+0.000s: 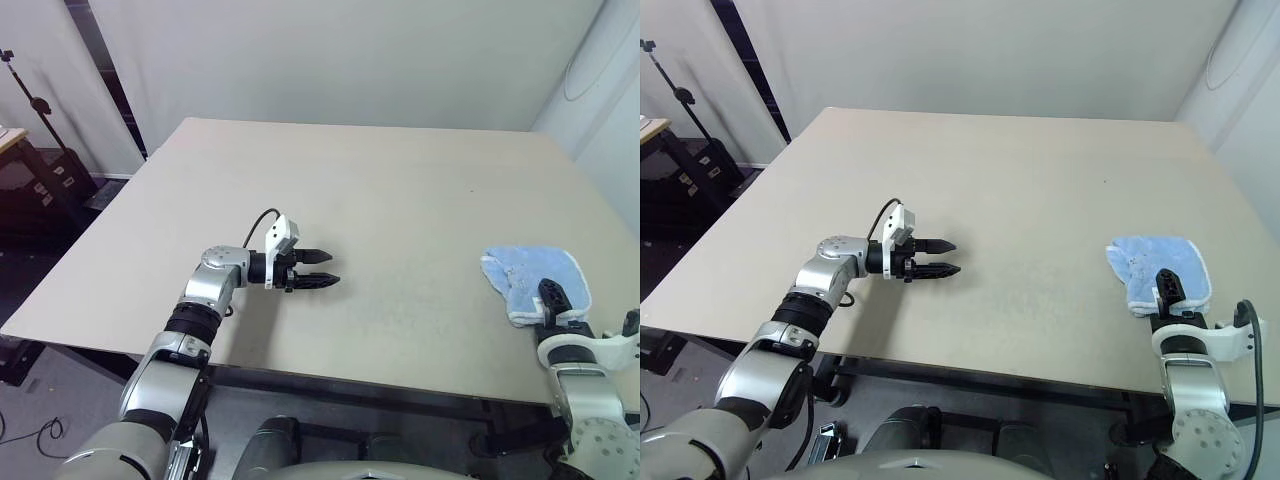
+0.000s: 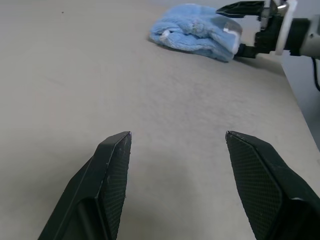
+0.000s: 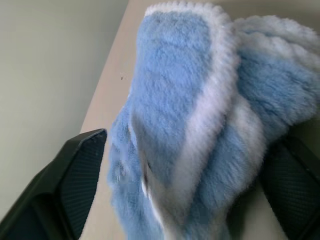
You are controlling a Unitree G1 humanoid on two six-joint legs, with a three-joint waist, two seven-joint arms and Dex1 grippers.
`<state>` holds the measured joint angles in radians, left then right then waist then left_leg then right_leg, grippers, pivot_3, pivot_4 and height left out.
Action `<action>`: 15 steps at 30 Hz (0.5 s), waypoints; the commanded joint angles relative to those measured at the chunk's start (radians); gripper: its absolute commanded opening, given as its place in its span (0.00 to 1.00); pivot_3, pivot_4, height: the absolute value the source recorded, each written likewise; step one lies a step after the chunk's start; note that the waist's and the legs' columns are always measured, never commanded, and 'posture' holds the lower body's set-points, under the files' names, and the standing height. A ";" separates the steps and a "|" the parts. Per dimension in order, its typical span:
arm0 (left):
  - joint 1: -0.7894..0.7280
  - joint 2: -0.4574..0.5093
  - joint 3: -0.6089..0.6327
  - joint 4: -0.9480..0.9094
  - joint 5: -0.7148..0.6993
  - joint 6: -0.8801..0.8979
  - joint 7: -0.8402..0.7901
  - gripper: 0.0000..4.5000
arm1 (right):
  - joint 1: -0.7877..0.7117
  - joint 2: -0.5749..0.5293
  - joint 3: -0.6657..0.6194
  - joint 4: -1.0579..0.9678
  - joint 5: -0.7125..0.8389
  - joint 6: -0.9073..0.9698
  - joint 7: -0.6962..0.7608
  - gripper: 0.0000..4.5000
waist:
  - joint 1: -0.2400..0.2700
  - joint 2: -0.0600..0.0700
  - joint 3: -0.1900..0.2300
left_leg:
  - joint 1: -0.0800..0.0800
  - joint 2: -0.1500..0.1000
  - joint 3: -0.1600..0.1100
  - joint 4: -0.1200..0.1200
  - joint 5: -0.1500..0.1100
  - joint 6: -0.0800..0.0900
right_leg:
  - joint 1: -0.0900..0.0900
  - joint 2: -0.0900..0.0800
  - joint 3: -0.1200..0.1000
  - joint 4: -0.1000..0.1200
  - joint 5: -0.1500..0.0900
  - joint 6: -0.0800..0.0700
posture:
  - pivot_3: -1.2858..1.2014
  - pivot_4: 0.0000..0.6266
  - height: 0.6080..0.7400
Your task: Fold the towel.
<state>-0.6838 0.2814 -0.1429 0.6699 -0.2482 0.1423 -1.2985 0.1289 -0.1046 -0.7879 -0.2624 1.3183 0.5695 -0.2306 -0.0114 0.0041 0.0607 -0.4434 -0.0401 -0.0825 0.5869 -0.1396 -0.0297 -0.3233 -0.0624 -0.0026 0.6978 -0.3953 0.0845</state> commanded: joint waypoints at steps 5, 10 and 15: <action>-0.046 0.015 0.030 0.000 -0.012 -0.010 -0.016 0.71 | 0.262 -0.185 -0.020 -0.195 0.175 0.106 0.096 1.00 | -0.003 0.001 0.000 | -0.002 0.000 0.001 0.000 0.000 0.000 | 0.001 0.000 0.000 0.000 0.000 0.000 | 0.52 0.00 0.76; -0.026 0.028 0.083 -0.047 -0.068 0.031 -0.015 0.71 | 0.374 -0.413 0.038 -0.377 -0.019 0.116 0.254 1.00 | -0.012 0.001 0.001 | 0.000 0.001 0.001 0.003 -0.001 0.000 | 0.001 0.001 0.000 0.000 -0.001 -0.001 | 0.52 0.00 0.76; 0.081 0.081 0.121 -0.224 -0.154 0.128 -0.064 0.71 | 0.260 -0.608 0.214 -0.475 -0.324 0.016 0.449 1.00 | -0.026 0.002 0.001 | 0.001 0.003 -0.001 0.003 -0.003 -0.002 | 0.003 0.000 -0.003 -0.006 0.000 -0.002 | 0.52 0.00 0.76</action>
<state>-0.6111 0.3426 -0.0488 0.5026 -0.3669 0.2456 -1.3489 0.4006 -0.6986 -0.6183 -0.6933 1.0665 0.6199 0.1624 -0.0370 0.0057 0.0614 -0.4429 -0.0373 -0.0837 0.5895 -0.1423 -0.0319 -0.3195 -0.0626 -0.0053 0.6892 -0.3955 0.0823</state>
